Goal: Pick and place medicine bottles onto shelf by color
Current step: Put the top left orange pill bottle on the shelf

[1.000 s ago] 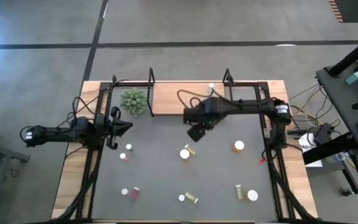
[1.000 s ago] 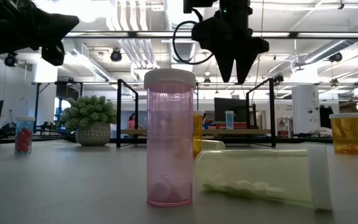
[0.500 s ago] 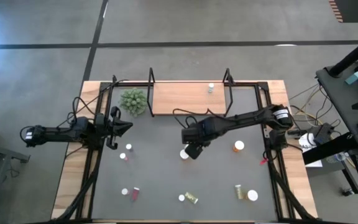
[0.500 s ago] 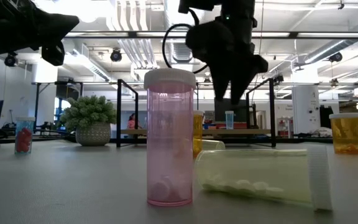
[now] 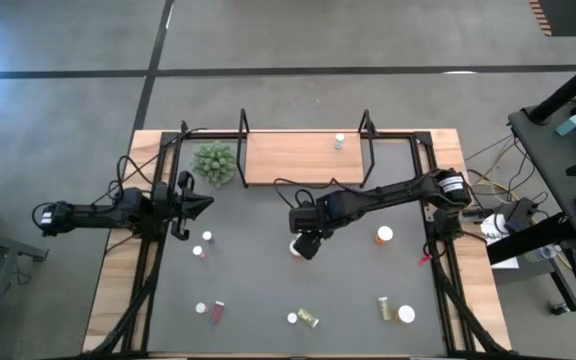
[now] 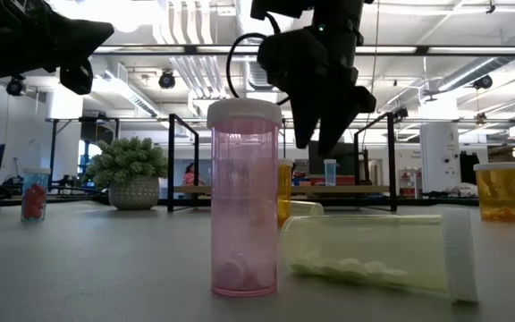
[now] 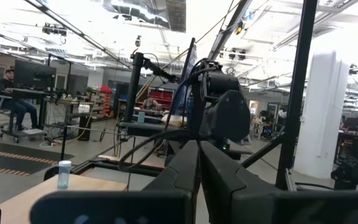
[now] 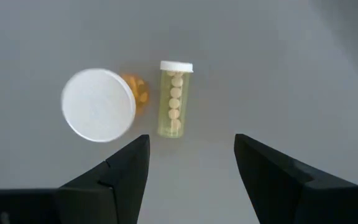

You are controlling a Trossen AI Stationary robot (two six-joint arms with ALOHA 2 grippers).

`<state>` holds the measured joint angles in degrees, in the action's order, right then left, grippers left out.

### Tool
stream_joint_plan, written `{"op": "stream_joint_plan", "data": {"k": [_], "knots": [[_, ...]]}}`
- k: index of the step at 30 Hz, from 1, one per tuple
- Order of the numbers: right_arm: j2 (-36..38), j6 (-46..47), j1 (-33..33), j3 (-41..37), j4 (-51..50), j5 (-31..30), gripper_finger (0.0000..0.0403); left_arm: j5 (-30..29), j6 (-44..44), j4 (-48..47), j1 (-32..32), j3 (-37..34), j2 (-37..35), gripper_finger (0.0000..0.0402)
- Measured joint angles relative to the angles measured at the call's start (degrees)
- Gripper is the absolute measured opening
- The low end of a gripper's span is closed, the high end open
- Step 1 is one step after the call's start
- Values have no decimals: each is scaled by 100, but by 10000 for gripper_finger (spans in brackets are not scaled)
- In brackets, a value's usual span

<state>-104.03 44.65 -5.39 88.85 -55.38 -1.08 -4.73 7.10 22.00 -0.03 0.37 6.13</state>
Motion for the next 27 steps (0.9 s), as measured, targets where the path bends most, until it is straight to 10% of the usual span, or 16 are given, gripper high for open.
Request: {"op": "stream_joint_plan", "data": {"k": [27], "knots": [[-180, -29, -575, 377, 529, -194, 308, 0, 2, 0, -1, 2, 0, 0]]}}
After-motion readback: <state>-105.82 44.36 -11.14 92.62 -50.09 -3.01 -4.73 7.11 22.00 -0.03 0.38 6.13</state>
